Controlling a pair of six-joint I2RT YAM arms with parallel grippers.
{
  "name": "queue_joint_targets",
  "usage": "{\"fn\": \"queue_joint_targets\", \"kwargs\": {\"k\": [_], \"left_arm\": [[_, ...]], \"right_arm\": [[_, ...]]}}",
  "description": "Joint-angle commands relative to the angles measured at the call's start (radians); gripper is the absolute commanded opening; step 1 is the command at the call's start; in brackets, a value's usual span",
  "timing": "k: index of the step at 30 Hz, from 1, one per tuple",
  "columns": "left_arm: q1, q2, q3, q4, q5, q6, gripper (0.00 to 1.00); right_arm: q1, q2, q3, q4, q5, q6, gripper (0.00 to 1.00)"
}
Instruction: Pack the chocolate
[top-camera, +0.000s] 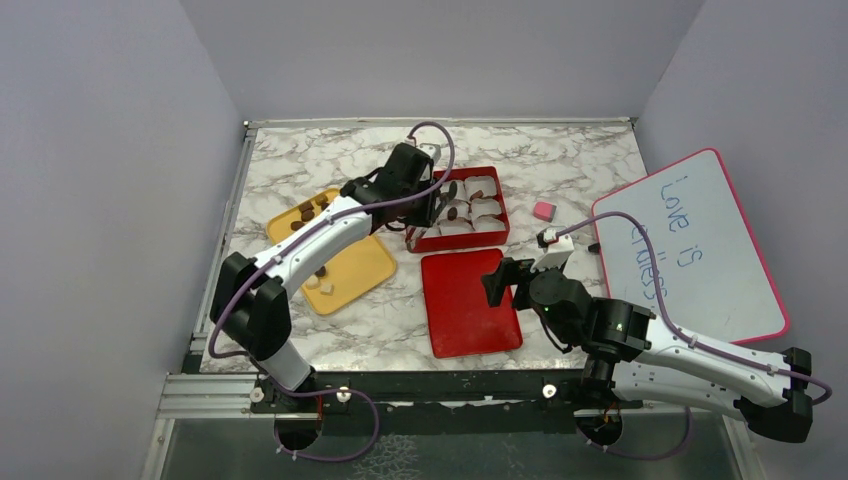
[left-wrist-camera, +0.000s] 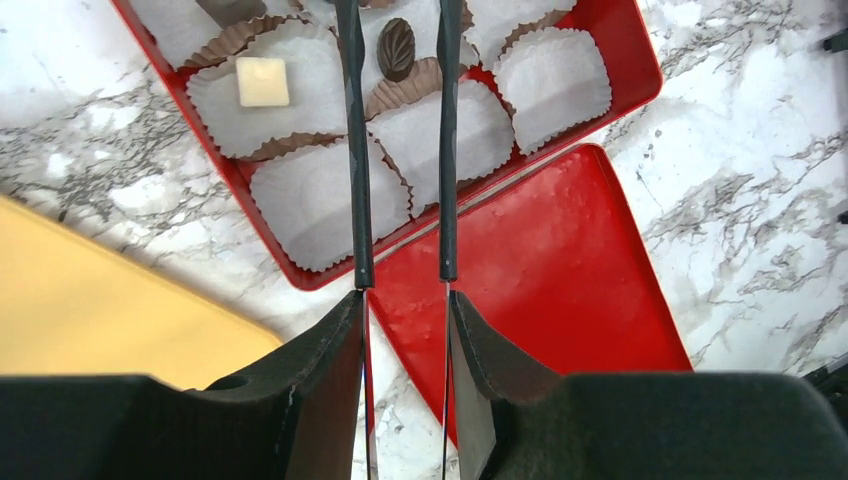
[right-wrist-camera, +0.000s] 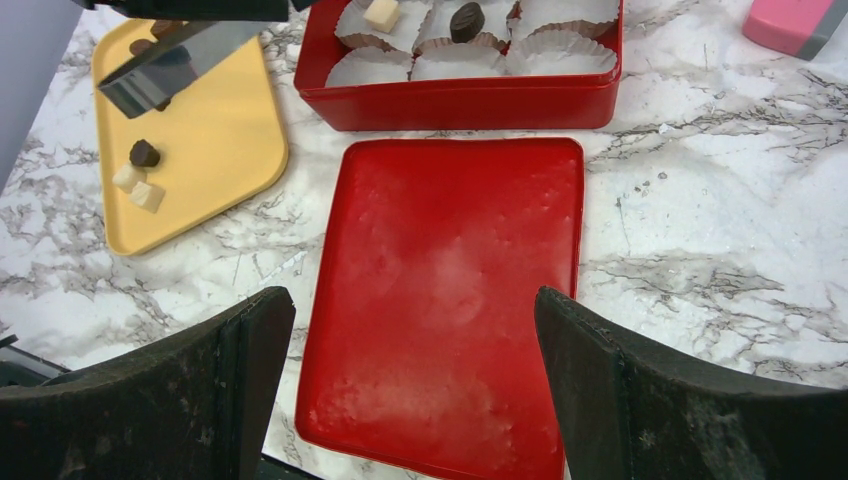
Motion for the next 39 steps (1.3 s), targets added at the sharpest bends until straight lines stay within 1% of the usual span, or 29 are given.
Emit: {"fn": "queue_joint_targets", "kwargs": {"k": [1, 19, 24, 29, 31, 39], "left_arm": [[-0.007, -0.086, -0.044, -0.002, -0.066, -0.03, 0.35], [0.005, -0.385, -0.255, -0.152, -0.252, -0.133, 0.35], [0.054, -0.445, -0.288, -0.227, -0.297, -0.164, 0.35], [0.151, -0.487, -0.338, -0.268, -0.249, -0.161, 0.35], [0.168, -0.507, -0.342, -0.284, -0.235, -0.152, 0.35], [0.212, -0.579, -0.343, -0.414, -0.296, -0.171, 0.35]], "right_arm": [[-0.002, 0.005, 0.009, 0.021, 0.015, 0.014, 0.96], [-0.003, 0.024, 0.007, 0.038, -0.009, 0.012, 0.96], [-0.003, 0.022, 0.022, 0.022, -0.01, 0.009, 0.96], [-0.003, 0.005, 0.016, 0.02, -0.005, 0.009, 0.96], [-0.002, 0.005, 0.012, 0.023, -0.01, 0.008, 0.96], [-0.003, 0.012, 0.016, 0.023, 0.0, -0.003, 0.96]]}}
